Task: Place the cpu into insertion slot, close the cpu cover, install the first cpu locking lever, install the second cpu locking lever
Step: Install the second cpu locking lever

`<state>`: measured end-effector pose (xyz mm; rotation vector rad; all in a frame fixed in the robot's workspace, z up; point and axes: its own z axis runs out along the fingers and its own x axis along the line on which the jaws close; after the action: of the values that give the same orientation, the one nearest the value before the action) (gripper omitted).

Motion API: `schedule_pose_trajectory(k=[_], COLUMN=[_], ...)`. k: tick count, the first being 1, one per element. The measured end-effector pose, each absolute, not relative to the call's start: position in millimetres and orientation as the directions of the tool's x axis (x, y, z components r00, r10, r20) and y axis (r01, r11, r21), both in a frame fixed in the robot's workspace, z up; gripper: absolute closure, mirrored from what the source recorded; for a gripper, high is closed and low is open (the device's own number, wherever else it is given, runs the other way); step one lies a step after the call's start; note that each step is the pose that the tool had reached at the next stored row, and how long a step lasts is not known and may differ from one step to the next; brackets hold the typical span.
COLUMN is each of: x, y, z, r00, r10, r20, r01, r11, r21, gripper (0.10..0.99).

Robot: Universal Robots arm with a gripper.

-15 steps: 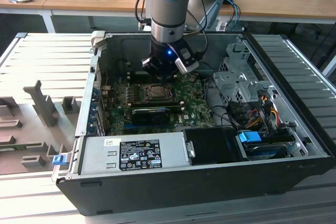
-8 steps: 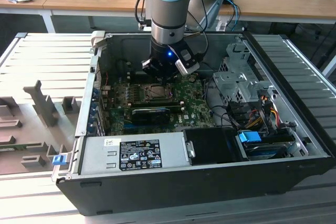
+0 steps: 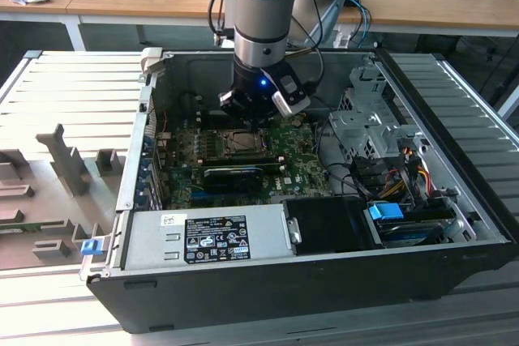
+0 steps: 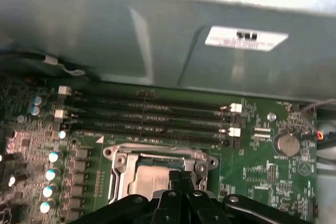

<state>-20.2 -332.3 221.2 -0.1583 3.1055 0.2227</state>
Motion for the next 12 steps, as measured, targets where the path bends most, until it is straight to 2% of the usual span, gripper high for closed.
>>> schedule_pose_trajectory(k=[5, 12], x=[-20.3, -20.2], y=[-337.5, -337.6], z=[222.3, 242.2], r00=[-0.995, -0.995], r10=[-0.099, -0.098], r20=[-0.031, -0.031], r01=[-0.103, -0.101], r11=[0.985, 0.985], r21=[0.141, 0.141], gripper=[0.980, 0.980])
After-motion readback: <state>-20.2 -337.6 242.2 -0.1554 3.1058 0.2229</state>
